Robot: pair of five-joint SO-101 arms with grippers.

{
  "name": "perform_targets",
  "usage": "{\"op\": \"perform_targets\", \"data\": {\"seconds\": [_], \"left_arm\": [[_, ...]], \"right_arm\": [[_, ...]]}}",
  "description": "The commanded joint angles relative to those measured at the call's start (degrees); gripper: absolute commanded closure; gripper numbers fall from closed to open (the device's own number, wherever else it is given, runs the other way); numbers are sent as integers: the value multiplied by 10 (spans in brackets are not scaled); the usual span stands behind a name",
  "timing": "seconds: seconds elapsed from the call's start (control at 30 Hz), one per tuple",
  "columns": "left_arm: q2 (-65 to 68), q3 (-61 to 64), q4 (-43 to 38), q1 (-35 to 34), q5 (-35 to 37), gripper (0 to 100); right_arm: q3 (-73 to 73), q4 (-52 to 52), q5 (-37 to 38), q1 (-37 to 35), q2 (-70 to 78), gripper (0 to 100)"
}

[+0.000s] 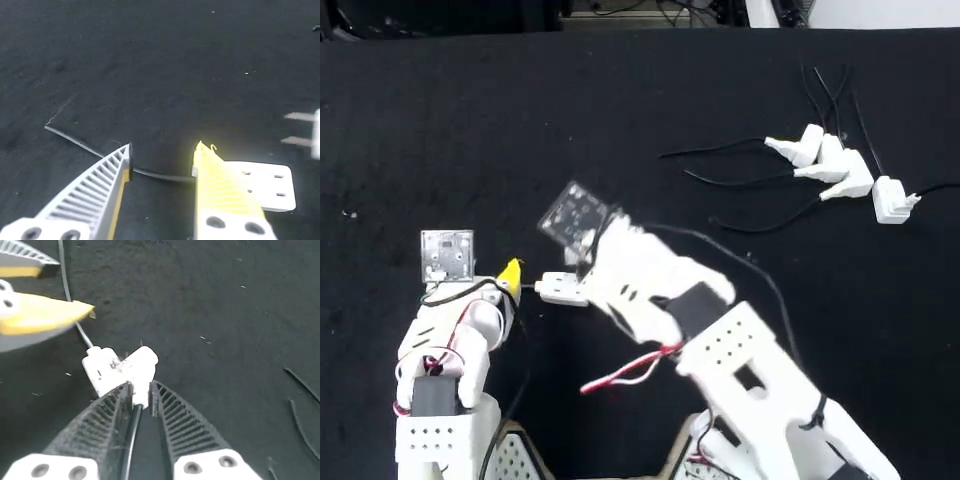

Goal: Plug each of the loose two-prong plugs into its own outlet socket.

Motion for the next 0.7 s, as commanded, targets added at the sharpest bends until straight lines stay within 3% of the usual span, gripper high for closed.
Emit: {"op": "perform_targets", "data": {"seconds": [0.0,0.3,0.67], "left_arm": [[-3,-34,2,-7,7,790],[33,-46,2,-7,7,789],[334,-132,-85,-7,6,789]], "right_arm": [[-92,83,-2,27,-15,988],[-221,273,-2,25,43,988],[-415,392,-5,25,310,988]]}}
